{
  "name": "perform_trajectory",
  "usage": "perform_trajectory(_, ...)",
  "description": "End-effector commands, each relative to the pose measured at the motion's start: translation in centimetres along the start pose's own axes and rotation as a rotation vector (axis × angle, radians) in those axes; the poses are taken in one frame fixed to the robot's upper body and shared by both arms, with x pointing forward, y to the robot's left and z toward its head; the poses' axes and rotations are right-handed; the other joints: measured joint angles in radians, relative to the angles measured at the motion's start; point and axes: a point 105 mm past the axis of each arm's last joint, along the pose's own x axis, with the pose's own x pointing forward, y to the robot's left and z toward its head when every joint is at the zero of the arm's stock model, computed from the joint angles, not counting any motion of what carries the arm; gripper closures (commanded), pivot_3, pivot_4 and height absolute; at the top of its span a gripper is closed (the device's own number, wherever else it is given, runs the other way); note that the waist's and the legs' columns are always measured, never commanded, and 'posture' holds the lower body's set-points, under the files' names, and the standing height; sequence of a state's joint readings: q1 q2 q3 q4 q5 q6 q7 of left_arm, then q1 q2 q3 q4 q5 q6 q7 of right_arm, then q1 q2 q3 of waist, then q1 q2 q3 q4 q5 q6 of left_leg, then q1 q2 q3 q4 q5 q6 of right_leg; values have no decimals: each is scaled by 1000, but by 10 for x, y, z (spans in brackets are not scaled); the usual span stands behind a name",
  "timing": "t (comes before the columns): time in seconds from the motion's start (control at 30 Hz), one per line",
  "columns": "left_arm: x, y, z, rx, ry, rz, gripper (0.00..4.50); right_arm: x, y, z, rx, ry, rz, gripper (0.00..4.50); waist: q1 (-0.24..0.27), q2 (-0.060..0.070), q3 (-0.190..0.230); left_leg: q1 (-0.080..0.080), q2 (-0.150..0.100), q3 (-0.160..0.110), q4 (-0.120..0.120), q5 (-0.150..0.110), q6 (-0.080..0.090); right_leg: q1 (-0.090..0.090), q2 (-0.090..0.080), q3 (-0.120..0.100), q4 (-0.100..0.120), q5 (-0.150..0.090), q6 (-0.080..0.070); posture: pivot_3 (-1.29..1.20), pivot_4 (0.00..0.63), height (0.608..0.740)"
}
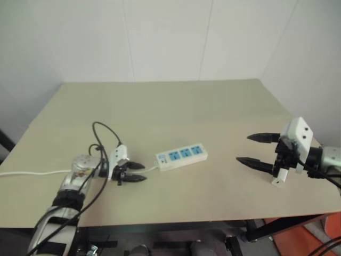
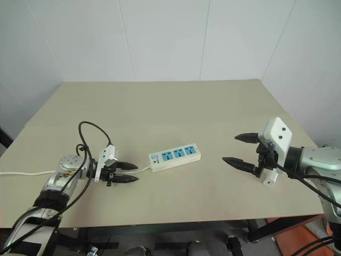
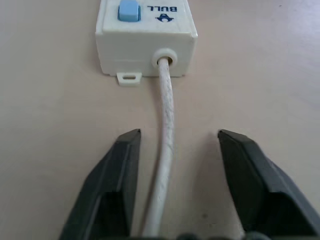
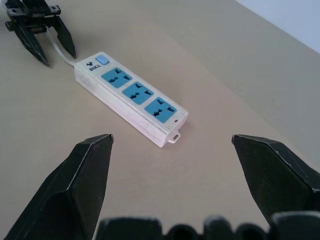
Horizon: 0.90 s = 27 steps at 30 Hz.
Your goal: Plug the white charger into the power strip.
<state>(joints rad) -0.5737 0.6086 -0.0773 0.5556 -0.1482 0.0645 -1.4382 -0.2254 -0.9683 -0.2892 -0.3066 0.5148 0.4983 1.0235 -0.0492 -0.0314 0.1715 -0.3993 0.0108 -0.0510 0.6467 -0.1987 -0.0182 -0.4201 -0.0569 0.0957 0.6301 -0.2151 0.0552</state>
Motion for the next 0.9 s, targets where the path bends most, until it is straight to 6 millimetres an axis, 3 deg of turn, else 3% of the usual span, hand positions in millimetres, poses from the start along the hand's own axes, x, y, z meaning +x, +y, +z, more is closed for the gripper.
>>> perform_trajectory(0.03, -16, 1, 28, 36, -88, -7, 558, -8, -3, 12, -56, -17, -24, 0, 3, 0, 0, -1, 0, 0, 0, 0, 0, 0, 0, 0, 0, 0, 0, 0, 150, 740)
perform_trajectory(0.1, -20, 3, 44, 43, -151, -7, 30, -10, -2, 12, -54, -15, -29, 0, 5, 0, 0, -2, 0, 0, 0, 0, 0, -1, 0, 0, 0, 0, 0, 0, 150, 740)
perform_trajectory(0.2, -17, 5, 59, 45, -214, -13, 30, -10, -2, 12, -51, -16, -33, 0, 9, 0, 0, -2, 0, 0, 0, 0, 0, -1, 0, 0, 0, 0, 0, 0, 150, 740)
perform_trajectory(0.37, 14, 12, 74, 67, -312, 6, 30, -10, -2, 13, -46, -21, -37, 0, 10, 0, 0, -2, -1, 0, 1, 0, 0, 0, -1, 0, -1, 0, 0, 0, 150, 740)
perform_trajectory(0.63, 63, 15, 73, 100, -339, -30, 30, -13, -1, 16, -46, -27, -48, 0, 7, -1, 0, -2, -1, 0, 0, 0, 0, -1, 0, 0, -1, 0, 0, 0, 150, 740)
perform_trajectory(0.9, 76, 22, 65, 137, -327, 22, 30, -17, 3, 18, -39, -32, -53, 0, 7, -1, 0, -3, -1, -1, 0, 0, 0, -1, 0, 0, -1, 0, 0, 0, 150, 740)
